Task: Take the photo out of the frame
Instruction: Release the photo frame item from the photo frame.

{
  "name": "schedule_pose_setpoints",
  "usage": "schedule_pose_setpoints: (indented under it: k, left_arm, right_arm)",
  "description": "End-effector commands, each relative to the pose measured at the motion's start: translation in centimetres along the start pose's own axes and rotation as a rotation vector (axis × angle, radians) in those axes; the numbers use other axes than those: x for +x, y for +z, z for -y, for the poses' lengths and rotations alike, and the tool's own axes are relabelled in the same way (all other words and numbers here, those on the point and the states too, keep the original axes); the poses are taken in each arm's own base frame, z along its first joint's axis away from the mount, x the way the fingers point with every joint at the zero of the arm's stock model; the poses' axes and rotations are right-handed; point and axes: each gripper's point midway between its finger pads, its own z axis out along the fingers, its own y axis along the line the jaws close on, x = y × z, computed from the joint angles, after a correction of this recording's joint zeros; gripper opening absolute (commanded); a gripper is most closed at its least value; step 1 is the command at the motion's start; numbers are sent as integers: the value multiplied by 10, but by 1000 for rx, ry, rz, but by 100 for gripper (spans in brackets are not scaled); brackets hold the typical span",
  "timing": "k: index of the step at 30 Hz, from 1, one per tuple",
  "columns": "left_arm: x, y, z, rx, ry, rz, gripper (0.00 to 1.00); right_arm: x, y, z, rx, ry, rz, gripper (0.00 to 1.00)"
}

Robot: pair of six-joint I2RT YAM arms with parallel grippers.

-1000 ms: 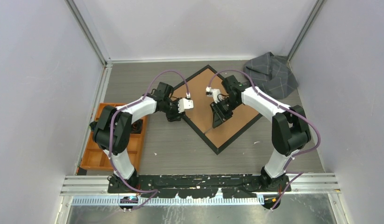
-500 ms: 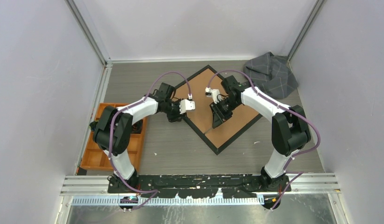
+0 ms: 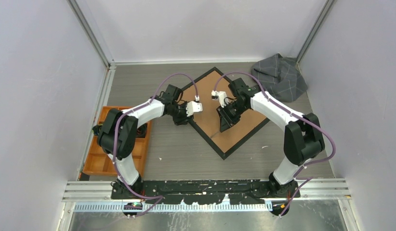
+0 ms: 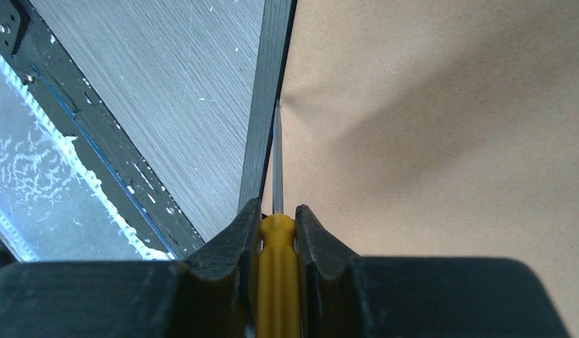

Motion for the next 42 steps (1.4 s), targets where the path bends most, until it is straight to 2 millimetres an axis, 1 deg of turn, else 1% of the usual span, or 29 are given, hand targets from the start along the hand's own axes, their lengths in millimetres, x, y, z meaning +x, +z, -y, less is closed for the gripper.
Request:
schedule_pose_setpoints:
  k: [1, 4, 7, 11, 14, 16, 21, 27, 31, 34, 35, 37, 39, 42]
  left_arm:
    - [13, 16, 18, 70, -30, -39, 40]
    - [13, 16, 17, 68, -30, -40, 40]
    - [13, 17, 18, 70, -32, -41, 39]
    - [13, 17, 18, 71, -32, -42, 39]
    - [13, 17, 17, 70, -33, -43, 38]
    - [14, 17, 17, 71, -32, -45, 38]
    - [14, 17, 17, 68, -36, -46, 39]
    - [6, 12, 16, 58, -23, -19, 42]
    - [-4, 3, 14, 38, -2, 15, 49]
    - [-9, -1, 13, 22, 21, 38, 59]
    - [-11, -2, 13, 19, 32, 49, 65]
    - [-15, -4, 14, 14, 63, 69, 72]
    - [-18, -6, 13, 4, 104, 79, 74]
    - [-24, -10, 10, -9, 179, 100, 75]
  right_arm:
    - [-13, -20, -7, 29, -68, 72, 1]
    - [-9, -18, -7, 18, -58, 59, 1]
    - [-3, -10, -2, 24, -44, 34, 1]
    - [-5, -4, 6, 49, -38, 41, 1]
    - [-7, -3, 6, 44, -30, 40, 1]
    - [-4, -2, 6, 40, -28, 31, 1]
    - [5, 4, -4, -16, -26, -8, 1]
    - [7, 9, -14, -48, -42, -31, 1]
    - [9, 10, -17, -57, -44, -41, 1]
    - [9, 9, -17, -56, -45, -42, 1]
    - [9, 9, -17, -59, -45, -43, 1]
    - [10, 9, -17, -58, -43, -46, 1]
    - [11, 10, -17, -60, -42, -49, 1]
    - [11, 10, -17, -63, -39, -52, 1]
